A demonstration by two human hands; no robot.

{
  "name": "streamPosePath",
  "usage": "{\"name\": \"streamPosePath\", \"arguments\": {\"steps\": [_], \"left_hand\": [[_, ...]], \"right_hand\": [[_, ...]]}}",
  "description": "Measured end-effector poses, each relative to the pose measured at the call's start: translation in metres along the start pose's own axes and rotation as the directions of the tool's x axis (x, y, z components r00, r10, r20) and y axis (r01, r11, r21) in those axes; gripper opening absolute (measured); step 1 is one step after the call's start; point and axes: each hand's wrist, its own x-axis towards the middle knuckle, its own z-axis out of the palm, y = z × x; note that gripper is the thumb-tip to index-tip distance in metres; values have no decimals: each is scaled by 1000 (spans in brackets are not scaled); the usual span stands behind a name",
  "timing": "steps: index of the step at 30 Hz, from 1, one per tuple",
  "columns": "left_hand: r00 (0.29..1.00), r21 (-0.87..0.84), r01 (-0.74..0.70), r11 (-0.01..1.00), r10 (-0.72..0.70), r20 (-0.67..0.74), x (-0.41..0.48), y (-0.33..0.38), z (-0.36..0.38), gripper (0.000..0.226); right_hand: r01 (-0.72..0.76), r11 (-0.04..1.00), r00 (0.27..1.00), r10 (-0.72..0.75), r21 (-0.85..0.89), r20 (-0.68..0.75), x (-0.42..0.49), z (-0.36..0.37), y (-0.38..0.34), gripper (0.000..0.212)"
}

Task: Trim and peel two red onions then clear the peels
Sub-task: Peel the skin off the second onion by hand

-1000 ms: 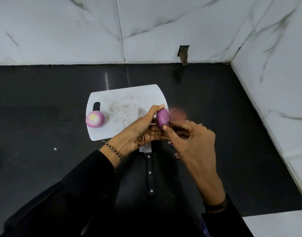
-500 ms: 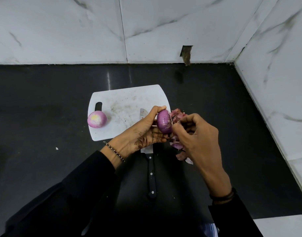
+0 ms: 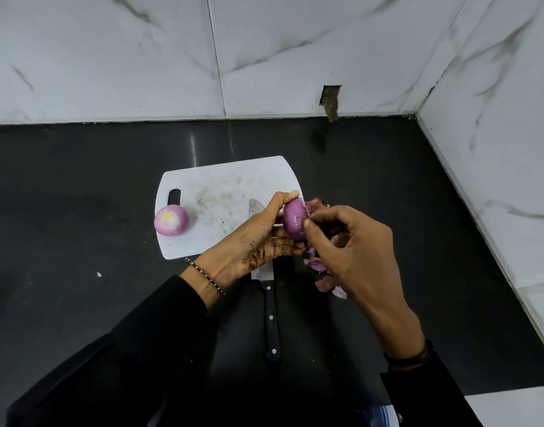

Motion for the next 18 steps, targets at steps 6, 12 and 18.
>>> {"name": "streamPosePath", "arguments": {"steps": [6,12,18], "left_hand": [[997,-38,34,999,-31,75,-6,1,-2,63],[979,-124,60,990,-34,200,-7,0,-9,51],[967,-182,94,979,-46,249,-7,1,-7,54]], "right_hand": [[-84,993,996,81,-86,-41,8,-2,5,24],[-122,991,991,118,-49,-70,3,-11,11,7],[-108,987,989,95,-119,-114,-1,-12,24,10]]}}
